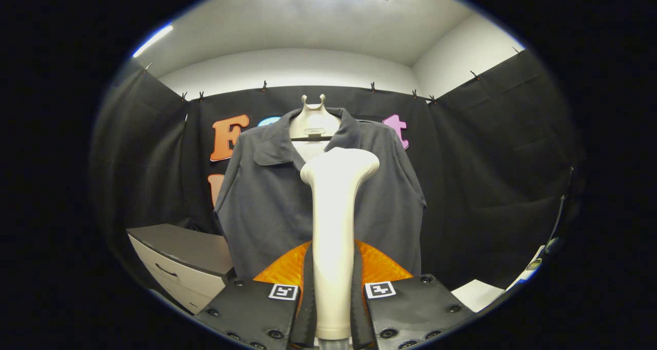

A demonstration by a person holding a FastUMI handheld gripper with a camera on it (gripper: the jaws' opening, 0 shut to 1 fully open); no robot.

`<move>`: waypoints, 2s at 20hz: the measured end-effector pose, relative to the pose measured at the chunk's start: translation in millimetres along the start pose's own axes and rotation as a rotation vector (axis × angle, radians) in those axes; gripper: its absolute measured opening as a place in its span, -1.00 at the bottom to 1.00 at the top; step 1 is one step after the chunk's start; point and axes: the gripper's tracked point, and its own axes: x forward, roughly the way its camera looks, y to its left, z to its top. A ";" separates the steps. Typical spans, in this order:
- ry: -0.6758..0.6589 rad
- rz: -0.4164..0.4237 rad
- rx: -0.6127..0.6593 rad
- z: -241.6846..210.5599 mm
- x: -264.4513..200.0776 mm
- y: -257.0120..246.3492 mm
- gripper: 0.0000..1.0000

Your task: Iron the clothes twice with a garment steamer, once on the left side and once on the right side.

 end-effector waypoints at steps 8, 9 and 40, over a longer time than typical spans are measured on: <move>0.025 0.051 -0.047 -8.2 60.2 -18.2 -0.33; 0.025 0.057 -0.043 -10.1 62.8 -19.5 -0.33; 0.128 0.046 0.043 -88.7 45.0 -38.0 -0.33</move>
